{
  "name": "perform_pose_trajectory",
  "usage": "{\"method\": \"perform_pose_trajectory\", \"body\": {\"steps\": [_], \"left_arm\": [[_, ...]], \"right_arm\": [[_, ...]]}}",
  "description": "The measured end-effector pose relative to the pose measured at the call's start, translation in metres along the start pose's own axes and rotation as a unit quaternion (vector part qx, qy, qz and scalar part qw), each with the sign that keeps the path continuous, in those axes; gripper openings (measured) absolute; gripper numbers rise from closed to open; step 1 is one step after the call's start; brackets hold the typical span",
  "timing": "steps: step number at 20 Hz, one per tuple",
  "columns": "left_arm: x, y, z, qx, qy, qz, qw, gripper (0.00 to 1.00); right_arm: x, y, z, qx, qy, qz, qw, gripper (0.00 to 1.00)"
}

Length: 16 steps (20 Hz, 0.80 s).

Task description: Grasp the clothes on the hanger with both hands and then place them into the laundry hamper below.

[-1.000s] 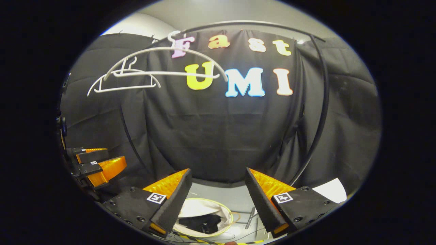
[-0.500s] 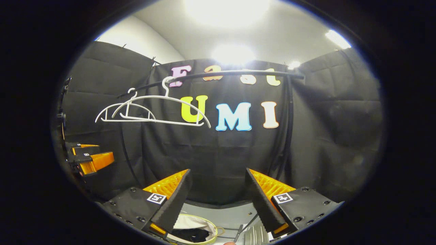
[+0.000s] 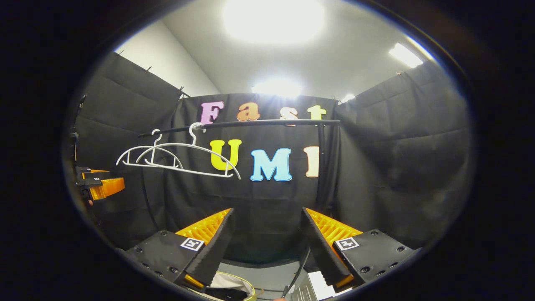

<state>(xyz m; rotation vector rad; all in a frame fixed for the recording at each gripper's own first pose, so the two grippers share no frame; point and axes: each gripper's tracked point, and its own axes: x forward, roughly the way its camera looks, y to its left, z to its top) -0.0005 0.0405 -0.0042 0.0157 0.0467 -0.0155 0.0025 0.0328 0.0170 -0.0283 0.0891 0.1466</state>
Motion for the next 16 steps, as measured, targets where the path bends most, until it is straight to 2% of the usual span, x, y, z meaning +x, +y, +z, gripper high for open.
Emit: {"method": "perform_pose_trajectory", "body": {"steps": [4, 5, 8, 9, 10, 12, 14, 16], "left_arm": [[-0.006, -0.009, 0.003, 0.0, -0.006, -0.007, 1.0, 0.94], [-0.008, -0.012, 0.004, 0.001, -0.008, -0.009, 1.0, 0.94], [-0.01, -0.019, 0.006, 0.002, -0.013, -0.014, 1.0, 0.94], [-0.012, -0.02, 0.008, 0.002, -0.015, -0.016, 1.0, 0.94], [-0.014, -0.019, 0.009, 0.003, -0.017, -0.015, 1.0, 0.94], [-0.014, -0.018, 0.007, 0.001, -0.017, -0.014, 1.0, 0.94], [-0.011, -0.014, 0.008, 0.001, -0.018, -0.012, 1.0, 0.94], [-0.01, -0.015, 0.008, 0.001, -0.018, -0.008, 1.0, 0.94]], "right_arm": [[-0.005, -0.002, -0.003, 0.006, 0.0, -0.004, 1.0, 0.98], [-0.005, -0.003, -0.004, 0.007, 0.0, -0.004, 1.0, 0.94], [-0.007, 0.001, -0.003, 0.01, -0.003, -0.002, 1.0, 0.94], [-0.009, 0.002, -0.004, 0.009, -0.005, -0.002, 1.0, 0.98], [-0.01, 0.002, -0.005, 0.008, -0.003, -0.002, 1.0, 0.94], [-0.01, 0.002, -0.007, 0.01, 0.0, -0.002, 1.0, 0.98], [-0.007, 0.001, -0.009, 0.014, 0.003, -0.004, 1.0, 0.94], [-0.003, -0.001, -0.01, 0.016, 0.003, -0.006, 1.0, 0.98]]}}
